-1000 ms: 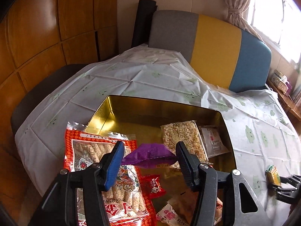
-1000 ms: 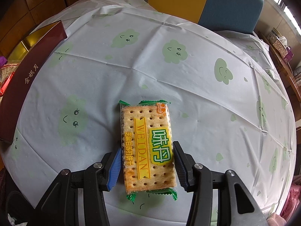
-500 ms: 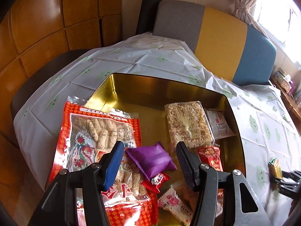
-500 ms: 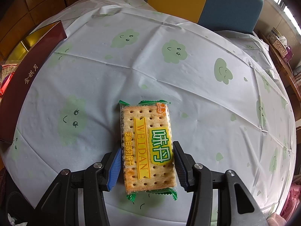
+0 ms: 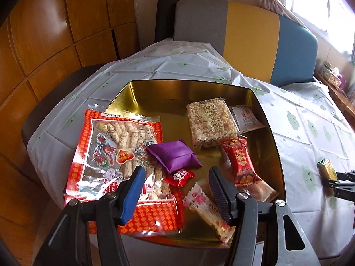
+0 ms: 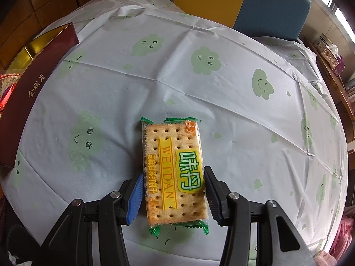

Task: Organize snacks
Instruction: 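Carry the purple pouch into the gold tray and open the left gripper, then carry the WEIDAN cracker pack into the gold tray and open the right gripper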

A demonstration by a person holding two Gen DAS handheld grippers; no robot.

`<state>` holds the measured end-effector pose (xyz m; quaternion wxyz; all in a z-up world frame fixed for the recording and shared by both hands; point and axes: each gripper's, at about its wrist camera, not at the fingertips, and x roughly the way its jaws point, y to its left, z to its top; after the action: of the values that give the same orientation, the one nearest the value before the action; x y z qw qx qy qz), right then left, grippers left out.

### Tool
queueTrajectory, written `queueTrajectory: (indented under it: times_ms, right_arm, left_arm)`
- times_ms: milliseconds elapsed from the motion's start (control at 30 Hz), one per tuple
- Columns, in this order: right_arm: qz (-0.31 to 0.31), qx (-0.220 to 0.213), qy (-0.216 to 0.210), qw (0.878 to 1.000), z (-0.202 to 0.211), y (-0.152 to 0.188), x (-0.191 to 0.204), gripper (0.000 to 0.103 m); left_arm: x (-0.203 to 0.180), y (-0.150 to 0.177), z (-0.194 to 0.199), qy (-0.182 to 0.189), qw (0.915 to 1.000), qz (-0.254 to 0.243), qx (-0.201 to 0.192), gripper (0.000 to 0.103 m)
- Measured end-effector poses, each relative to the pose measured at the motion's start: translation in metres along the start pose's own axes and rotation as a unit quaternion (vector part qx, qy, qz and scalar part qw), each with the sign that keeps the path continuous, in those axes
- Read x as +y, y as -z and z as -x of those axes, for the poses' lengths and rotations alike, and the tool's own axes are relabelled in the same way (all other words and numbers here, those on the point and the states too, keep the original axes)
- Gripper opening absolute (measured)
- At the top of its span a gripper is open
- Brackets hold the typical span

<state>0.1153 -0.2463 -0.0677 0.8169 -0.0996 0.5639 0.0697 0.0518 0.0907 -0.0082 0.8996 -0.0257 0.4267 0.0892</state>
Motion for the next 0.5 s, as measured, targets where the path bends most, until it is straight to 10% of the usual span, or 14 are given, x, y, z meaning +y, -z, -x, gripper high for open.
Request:
queueTrajectory:
  times_ms: [500]
  right_arm:
    - [-0.031, 0.021, -0.002, 0.999, 0.007, -0.003, -0.001, 0.048]
  left_arm:
    - [0.022, 0.016, 0.014, -0.012, 0.9998, 0.014, 0.000, 0.063]
